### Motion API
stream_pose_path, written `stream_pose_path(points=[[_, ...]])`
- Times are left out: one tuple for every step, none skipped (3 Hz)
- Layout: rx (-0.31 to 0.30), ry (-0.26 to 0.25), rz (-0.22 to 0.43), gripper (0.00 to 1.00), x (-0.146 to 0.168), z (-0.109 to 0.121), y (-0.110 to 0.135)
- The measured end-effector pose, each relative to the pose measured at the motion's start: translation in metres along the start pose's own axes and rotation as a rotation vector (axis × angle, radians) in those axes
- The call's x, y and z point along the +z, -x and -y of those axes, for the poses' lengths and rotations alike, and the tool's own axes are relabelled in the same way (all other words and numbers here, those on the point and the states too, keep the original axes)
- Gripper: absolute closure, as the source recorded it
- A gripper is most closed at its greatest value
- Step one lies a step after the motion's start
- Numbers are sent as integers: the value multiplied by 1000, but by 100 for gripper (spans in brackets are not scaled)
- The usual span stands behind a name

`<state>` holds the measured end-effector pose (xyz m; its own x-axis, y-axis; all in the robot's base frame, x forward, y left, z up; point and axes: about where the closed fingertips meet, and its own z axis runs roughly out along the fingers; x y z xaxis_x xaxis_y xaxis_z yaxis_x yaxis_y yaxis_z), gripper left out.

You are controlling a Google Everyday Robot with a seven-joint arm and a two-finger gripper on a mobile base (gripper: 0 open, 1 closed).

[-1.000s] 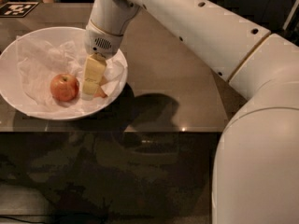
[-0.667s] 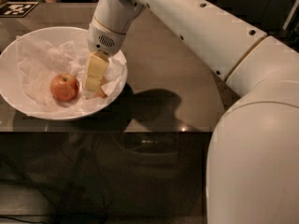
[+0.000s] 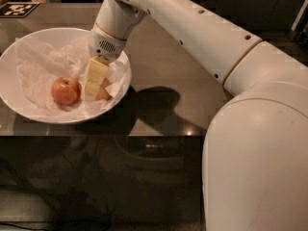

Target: Pick apple from white bowl

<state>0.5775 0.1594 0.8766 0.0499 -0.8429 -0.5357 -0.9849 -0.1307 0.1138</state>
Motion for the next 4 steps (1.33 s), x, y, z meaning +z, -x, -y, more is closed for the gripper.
stream_pose_path(points=[[-7,-8,18,0,-1,-9,7],[-23,-16,65,0,-5,-35,27],[-32,-9,81,0,-5,-46,39],[-32,-9,81,0,-5,-46,40]])
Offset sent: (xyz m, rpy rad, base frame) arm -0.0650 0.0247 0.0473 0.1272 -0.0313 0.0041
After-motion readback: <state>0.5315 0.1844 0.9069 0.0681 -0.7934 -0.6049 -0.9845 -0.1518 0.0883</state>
